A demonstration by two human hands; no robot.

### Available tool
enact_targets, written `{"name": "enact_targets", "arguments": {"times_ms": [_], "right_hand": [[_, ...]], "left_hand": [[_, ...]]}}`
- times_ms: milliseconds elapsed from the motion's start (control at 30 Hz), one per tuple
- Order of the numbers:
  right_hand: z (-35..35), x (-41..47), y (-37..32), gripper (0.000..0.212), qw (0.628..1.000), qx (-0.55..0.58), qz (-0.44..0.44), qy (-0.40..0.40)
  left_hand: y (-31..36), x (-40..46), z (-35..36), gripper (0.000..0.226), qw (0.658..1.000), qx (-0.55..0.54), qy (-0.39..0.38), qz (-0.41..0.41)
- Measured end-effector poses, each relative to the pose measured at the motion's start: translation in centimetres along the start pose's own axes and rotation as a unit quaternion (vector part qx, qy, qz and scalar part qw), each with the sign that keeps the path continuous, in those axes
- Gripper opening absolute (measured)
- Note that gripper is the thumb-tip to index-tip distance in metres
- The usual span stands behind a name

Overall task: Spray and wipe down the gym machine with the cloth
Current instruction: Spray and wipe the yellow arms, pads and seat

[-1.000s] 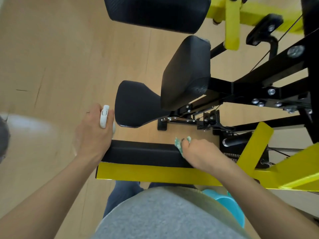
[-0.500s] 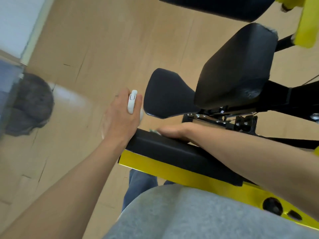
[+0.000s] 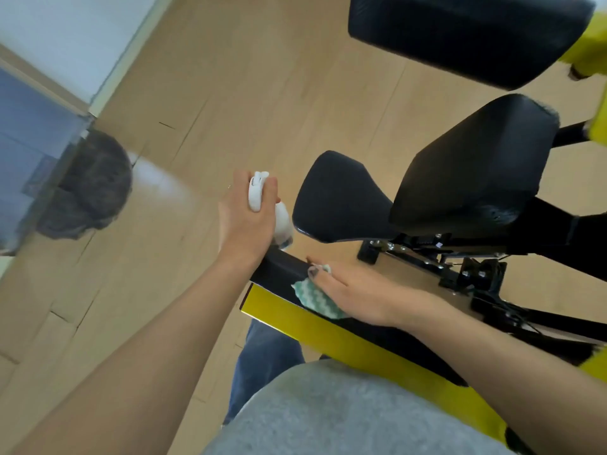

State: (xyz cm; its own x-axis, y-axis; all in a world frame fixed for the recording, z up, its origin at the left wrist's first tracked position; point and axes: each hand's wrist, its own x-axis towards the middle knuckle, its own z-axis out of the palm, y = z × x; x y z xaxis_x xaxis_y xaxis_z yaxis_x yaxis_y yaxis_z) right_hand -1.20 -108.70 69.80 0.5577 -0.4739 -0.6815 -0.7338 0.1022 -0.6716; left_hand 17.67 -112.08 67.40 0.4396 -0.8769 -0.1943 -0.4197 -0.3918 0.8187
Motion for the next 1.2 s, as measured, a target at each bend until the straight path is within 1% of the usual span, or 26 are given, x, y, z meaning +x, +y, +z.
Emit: {"name": "enact_targets", "arguments": {"times_ms": [33, 100, 200, 233, 267, 300, 367, 400, 467, 533, 567, 633, 667, 700, 733, 800, 833, 900, 933, 1000, 1033, 1100, 1167, 1200], "right_hand": [[-0.3, 1.8, -0.5, 0.045, 0.998, 0.056, 0.013, -0.024], [-0.7, 5.3, -2.0, 0.042, 0.992, 0.105, 0.022, -0.068], [-0.4, 8.7, -4.3, 0.048, 0.992, 0.088, 0.061, -0.071], [-0.3, 8.8, -4.8, 0.048, 0.988, 0.116, 0.069, -0.070], [-0.3, 8.3, -5.1, 0.047, 0.988, 0.130, 0.054, -0.058], [-0.2, 7.0, -5.3, 0.045, 0.993, 0.107, 0.038, -0.040], [0.7, 4.0, -3.8, 0.048, 0.999, -0.025, 0.021, 0.008], [1.4, 2.3, -2.7, 0.052, 0.994, -0.093, 0.025, 0.045], [3.0, -1.6, -1.1, 0.061, 0.971, -0.202, 0.051, 0.119], [4.0, -3.4, -1.2, 0.067, 0.948, -0.247, 0.094, 0.176], [4.5, -3.1, -1.4, 0.068, 0.939, -0.263, 0.098, 0.201], [4.4, -0.7, -2.6, 0.061, 0.939, -0.244, 0.104, 0.218], [3.9, 1.3, -3.2, 0.054, 0.950, -0.217, 0.107, 0.197], [3.3, 3.4, -3.9, 0.047, 0.966, -0.182, 0.110, 0.148], [2.7, 5.3, -4.4, 0.041, 0.983, -0.113, 0.110, 0.093], [1.0, 7.6, -4.5, 0.039, 0.993, -0.006, 0.112, 0.028], [0.2, 7.3, -4.4, 0.043, 0.992, 0.007, 0.128, 0.015], [-0.4, 5.4, -3.7, 0.046, 0.987, -0.005, 0.162, -0.007], [-0.3, 4.1, -3.2, 0.046, 0.985, -0.016, 0.172, 0.001], [0.4, 1.6, -1.9, 0.043, 0.977, -0.054, 0.201, 0.051], [0.7, 0.6, -1.4, 0.042, 0.973, -0.052, 0.208, 0.088], [0.7, -0.5, -0.4, 0.037, 0.962, 0.014, 0.206, 0.179], [-0.2, -0.5, 1.0, 0.021, 0.945, 0.064, 0.179, 0.265], [-0.8, -0.3, 1.4, 0.017, 0.932, 0.099, 0.166, 0.305]], "left_hand": [[0.1, 0.2, -0.3, 0.019, 0.999, -0.033, 0.015, -0.019], [0.3, 0.8, -0.9, 0.027, 0.996, -0.070, 0.047, -0.042], [-0.1, 1.8, -2.5, 0.023, 0.991, -0.097, 0.066, -0.058], [-0.4, 2.3, -3.0, 0.020, 0.991, -0.101, 0.069, -0.062], [-0.8, 2.9, -3.5, 0.016, 0.990, -0.101, 0.074, -0.067], [-1.1, 3.5, -3.9, 0.014, 0.989, -0.100, 0.078, -0.071], [-1.5, 4.3, -4.3, 0.016, 0.989, -0.096, 0.082, -0.074], [-1.7, 4.4, -4.2, 0.019, 0.991, -0.086, 0.075, -0.070], [-1.9, 4.1, -3.9, 0.026, 0.996, -0.063, 0.043, -0.053], [-2.1, 3.4, -3.5, 0.026, 0.998, -0.054, -0.003, -0.028], [-2.2, 3.1, -3.4, 0.025, 0.998, -0.053, -0.026, -0.016], [-2.2, 2.5, -3.4, 0.024, 0.996, -0.048, -0.070, 0.006], [-2.2, 2.2, -3.3, 0.025, 0.994, -0.050, -0.092, 0.009], [-2.3, 2.1, -3.1, 0.028, 0.992, -0.055, -0.109, 0.008], [-2.4, 1.9, -2.9, 0.030, 0.991, -0.060, -0.121, 0.006], [-2.2, 1.4, -2.6, 0.029, 0.989, -0.056, -0.135, 0.017], [-2.0, 1.3, -2.5, 0.028, 0.988, -0.047, -0.143, 0.030], [-1.8, 1.1, -2.4, 0.024, 0.986, -0.028, -0.153, 0.061], [-1.8, 1.0, -2.5, 0.024, 0.986, -0.019, -0.153, 0.071], [-1.8, 1.0, -2.4, 0.024, 0.986, 0.000, -0.148, 0.081], [-1.8, 1.0, -2.4, 0.024, 0.986, 0.008, -0.145, 0.082], [-1.7, 1.0, -2.2, 0.022, 0.986, 0.022, -0.145, 0.076], [-1.7, 1.0, -2.0, 0.022, 0.986, 0.037, -0.144, 0.078], [-1.7, 0.9, -2.0, 0.024, 0.986, 0.041, -0.142, 0.084]]}}
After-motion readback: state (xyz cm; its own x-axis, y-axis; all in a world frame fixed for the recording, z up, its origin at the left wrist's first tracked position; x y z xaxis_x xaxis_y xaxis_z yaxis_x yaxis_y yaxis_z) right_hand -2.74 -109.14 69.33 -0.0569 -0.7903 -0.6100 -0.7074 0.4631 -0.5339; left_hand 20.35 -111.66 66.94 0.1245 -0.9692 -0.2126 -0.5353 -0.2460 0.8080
